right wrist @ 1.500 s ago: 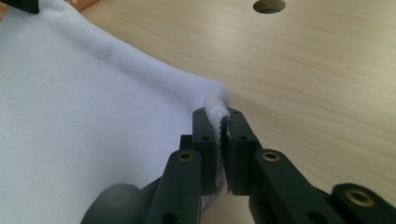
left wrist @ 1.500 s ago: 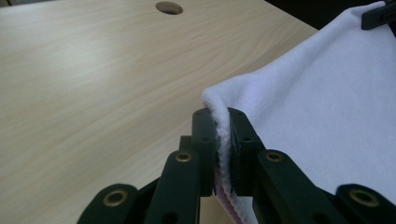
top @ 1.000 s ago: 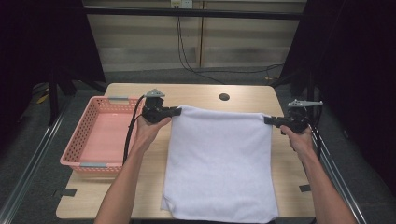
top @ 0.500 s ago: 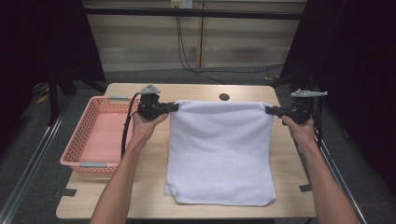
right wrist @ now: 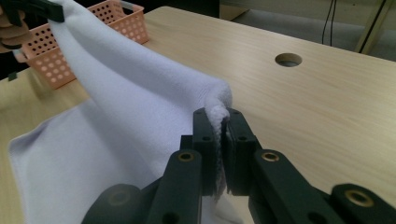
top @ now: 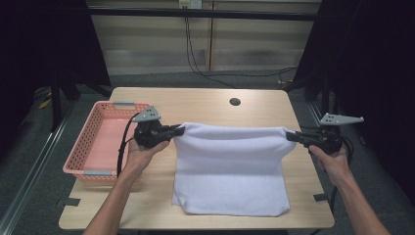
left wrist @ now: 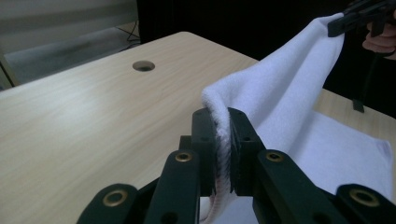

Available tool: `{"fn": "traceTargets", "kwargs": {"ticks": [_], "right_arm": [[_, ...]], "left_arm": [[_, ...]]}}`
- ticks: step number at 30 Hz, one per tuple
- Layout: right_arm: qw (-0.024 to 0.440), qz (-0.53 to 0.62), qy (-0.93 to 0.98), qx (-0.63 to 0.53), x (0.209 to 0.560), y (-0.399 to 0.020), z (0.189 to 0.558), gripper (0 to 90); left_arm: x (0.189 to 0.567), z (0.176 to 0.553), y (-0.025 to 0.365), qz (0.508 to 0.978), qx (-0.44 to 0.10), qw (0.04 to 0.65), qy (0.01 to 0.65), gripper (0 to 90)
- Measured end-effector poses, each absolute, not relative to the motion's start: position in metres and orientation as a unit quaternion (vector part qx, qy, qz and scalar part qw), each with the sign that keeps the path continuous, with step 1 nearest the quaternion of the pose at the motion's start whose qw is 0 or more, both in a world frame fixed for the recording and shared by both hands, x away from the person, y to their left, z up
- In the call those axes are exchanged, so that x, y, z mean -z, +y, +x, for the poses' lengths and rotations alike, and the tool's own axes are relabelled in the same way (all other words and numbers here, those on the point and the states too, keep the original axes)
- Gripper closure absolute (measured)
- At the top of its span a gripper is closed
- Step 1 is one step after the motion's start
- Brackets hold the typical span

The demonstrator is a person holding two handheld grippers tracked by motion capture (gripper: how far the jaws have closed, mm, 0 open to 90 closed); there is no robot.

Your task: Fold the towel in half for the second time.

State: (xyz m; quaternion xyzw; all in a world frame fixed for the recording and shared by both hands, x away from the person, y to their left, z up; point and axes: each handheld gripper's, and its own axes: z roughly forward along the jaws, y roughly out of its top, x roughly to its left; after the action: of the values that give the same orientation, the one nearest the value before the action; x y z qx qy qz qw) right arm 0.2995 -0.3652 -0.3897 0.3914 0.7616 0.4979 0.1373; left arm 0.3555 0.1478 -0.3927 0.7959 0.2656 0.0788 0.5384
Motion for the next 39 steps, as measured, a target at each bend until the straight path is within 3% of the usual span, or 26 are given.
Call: {"fn": "traceTargets", "kwargs": {"ticks": [11, 19, 26, 31, 32, 36, 38, 39], "right_arm": [[0.111, 0.377, 0.781, -0.486, 0.424, -0.355, 0.240, 81.2], [0.060, 0.375, 0.807, -0.452, 0.462, -0.351, 0.204, 76.2], [0.046, 0.370, 0.815, -0.443, 0.468, -0.353, 0.191, 72.4], [0.024, 0.360, 0.827, -0.431, 0.473, -0.353, 0.177, 67.0], [0.025, 0.357, 0.826, -0.436, 0.472, -0.354, 0.171, 62.3], [0.021, 0.356, 0.817, -0.454, 0.468, -0.356, 0.170, 59.0], [0.036, 0.364, 0.801, -0.474, 0.462, -0.355, 0.174, 56.3], [0.049, 0.377, 0.795, -0.473, 0.461, -0.354, 0.178, 56.0]], "left_arm": [[0.433, 0.304, 0.158, 0.804, -0.041, 0.532, 0.263, 82.2], [0.460, 0.273, 0.161, 0.835, -0.007, 0.491, 0.248, 81.4], [0.476, 0.254, 0.164, 0.871, 0.023, 0.437, 0.223, 77.8], [0.473, 0.243, 0.171, 0.876, 0.028, 0.434, 0.207, 73.8], [0.472, 0.243, 0.172, 0.875, 0.036, 0.437, 0.204, 68.5], [0.463, 0.248, 0.176, 0.854, 0.035, 0.475, 0.209, 63.1], [0.457, 0.259, 0.170, 0.849, 0.024, 0.480, 0.218, 52.3], [0.457, 0.265, 0.166, 0.850, 0.015, 0.477, 0.225, 53.4]]}}
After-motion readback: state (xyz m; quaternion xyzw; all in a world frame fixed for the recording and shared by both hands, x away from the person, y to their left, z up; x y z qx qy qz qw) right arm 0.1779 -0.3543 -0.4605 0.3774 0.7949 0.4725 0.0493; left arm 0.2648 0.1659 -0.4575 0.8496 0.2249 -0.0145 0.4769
